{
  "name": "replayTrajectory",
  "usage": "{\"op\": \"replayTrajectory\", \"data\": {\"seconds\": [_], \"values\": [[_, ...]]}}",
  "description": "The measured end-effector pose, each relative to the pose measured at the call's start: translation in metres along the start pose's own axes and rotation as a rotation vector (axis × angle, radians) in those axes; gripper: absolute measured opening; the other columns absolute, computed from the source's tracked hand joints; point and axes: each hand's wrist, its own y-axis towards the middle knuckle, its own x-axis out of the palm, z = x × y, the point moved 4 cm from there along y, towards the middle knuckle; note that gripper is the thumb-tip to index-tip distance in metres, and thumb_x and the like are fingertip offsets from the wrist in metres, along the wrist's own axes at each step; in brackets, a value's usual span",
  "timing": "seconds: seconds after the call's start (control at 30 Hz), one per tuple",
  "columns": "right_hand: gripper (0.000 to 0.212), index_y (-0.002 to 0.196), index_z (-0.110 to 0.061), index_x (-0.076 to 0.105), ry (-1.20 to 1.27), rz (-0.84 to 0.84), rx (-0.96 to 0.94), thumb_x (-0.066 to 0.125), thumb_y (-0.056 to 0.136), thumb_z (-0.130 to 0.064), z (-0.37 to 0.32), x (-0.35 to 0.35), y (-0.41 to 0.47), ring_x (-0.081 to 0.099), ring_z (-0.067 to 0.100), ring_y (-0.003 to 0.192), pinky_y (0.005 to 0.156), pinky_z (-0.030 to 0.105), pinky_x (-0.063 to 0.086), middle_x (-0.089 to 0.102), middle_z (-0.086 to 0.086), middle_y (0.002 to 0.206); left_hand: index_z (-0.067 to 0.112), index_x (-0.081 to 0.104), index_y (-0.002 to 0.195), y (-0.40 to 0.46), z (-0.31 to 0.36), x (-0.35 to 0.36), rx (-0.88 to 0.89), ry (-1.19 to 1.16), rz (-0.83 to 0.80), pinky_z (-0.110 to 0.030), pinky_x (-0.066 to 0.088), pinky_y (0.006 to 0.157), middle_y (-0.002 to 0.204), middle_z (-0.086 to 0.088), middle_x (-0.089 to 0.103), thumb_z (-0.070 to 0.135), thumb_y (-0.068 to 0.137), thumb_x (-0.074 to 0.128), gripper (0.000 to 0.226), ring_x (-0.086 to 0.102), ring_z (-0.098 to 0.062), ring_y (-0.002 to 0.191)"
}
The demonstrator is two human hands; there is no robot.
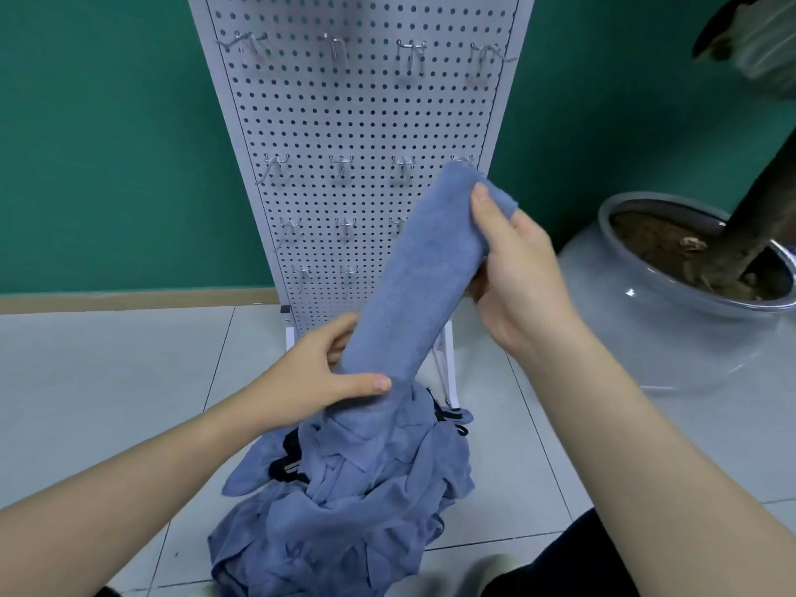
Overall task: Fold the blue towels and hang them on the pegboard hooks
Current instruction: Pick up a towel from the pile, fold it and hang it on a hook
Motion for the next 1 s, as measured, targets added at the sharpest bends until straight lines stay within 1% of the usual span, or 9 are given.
{"op": "replayTrajectory", "data": {"seconds": [0.07,0.13,0.3,0.4,0.53,0.7,0.77,0.87,1.0], "values": [[0.029,0.120,-0.004,0.069,-0.002,-0.024,0.019,0.060,0.104,-0.027,0.008,0.006,-0.002,0.074,0.024,0.099,0.072,0.031,0.060,0.075,0.017,0.116,0.021,0.052,0.141,0.009,0.012,-0.004,0.057,-0.211,-0.027,-0.027,0.052,0.103,0.135,0.003,0.069,0.039,0.068,0.091,0.084,0.065,-0.012,0.124],[0.031,0.123,-0.003,0.068,0.008,-0.029,0.030,0.061,0.104,-0.026,0.014,0.010,-0.002,0.073,0.022,0.096,0.071,0.029,0.059,0.075,0.017,0.116,0.016,0.056,0.138,0.017,0.023,-0.006,0.084,-0.314,-0.046,-0.030,0.054,0.101,0.132,-0.003,0.070,0.033,0.072,0.084,0.074,0.066,-0.017,0.123],[0.023,0.114,-0.005,0.069,0.023,0.038,0.074,0.062,0.104,-0.025,0.016,0.005,0.005,0.071,0.014,0.074,0.055,0.022,0.053,0.075,0.007,0.094,0.012,0.073,0.114,0.017,0.025,-0.008,0.024,-0.275,-0.018,-0.024,0.057,0.085,0.112,-0.001,0.078,0.018,0.079,0.080,0.036,0.072,-0.014,0.102],[0.014,0.098,-0.008,0.068,-0.066,0.116,0.107,0.062,0.102,-0.020,0.023,-0.008,0.013,0.066,0.017,0.069,0.053,0.024,0.051,0.071,0.006,0.085,0.010,0.075,0.112,0.012,0.024,-0.013,-0.005,-0.274,-0.011,-0.022,0.057,0.077,0.105,-0.002,0.079,0.021,0.078,0.076,0.035,0.073,-0.012,0.091],[0.021,0.078,-0.010,0.063,-0.203,0.163,0.139,0.064,0.099,-0.015,0.033,-0.019,0.019,0.061,0.016,0.060,0.053,0.025,0.053,0.065,0.003,0.071,0.008,0.073,0.109,0.006,0.023,-0.029,-0.036,-0.312,0.034,-0.025,0.059,0.072,0.102,-0.011,0.079,0.025,0.075,0.091,0.042,0.074,-0.019,0.085],[0.012,0.094,-0.005,0.069,-0.281,0.133,0.155,0.070,0.097,-0.017,0.040,-0.016,0.021,0.071,0.020,0.075,0.062,0.025,0.058,0.073,0.014,0.094,0.013,0.076,0.109,-0.003,0.037,-0.066,0.045,-0.342,0.114,-0.026,0.059,0.073,0.102,-0.015,0.078,0.052,0.052,0.097,0.072,0.075,-0.021,0.084],[0.019,0.106,-0.003,0.066,-0.346,0.116,0.151,0.072,0.096,-0.018,0.043,-0.012,0.020,0.071,0.023,0.074,0.063,0.027,0.060,0.072,0.018,0.100,0.010,0.075,0.110,-0.007,0.044,-0.078,0.086,-0.360,0.129,-0.026,0.058,0.072,0.099,-0.014,0.078,0.055,0.051,0.096,0.077,0.074,-0.021,0.083],[0.023,0.114,-0.018,0.060,-0.662,0.073,-0.060,0.070,0.094,-0.021,0.040,-0.001,0.012,0.069,0.015,0.089,0.080,0.032,0.060,0.072,0.004,0.109,0.006,0.073,0.113,-0.013,0.053,-0.088,0.131,-0.403,0.153,-0.025,0.057,0.070,0.097,-0.012,0.077,0.054,0.053,0.096,0.080,0.072,-0.019,0.081],[0.060,0.147,-0.020,0.049,-0.999,-0.195,-0.643,0.062,0.088,-0.023,0.033,0.030,-0.022,0.044,0.012,0.142,0.119,0.031,0.035,0.050,-0.004,0.151,0.003,0.071,0.117,-0.017,0.061,-0.094,0.159,-0.468,0.149,-0.025,0.057,0.070,0.096,-0.011,0.076,0.042,0.061,0.092,0.072,0.071,-0.019,0.080]]}}
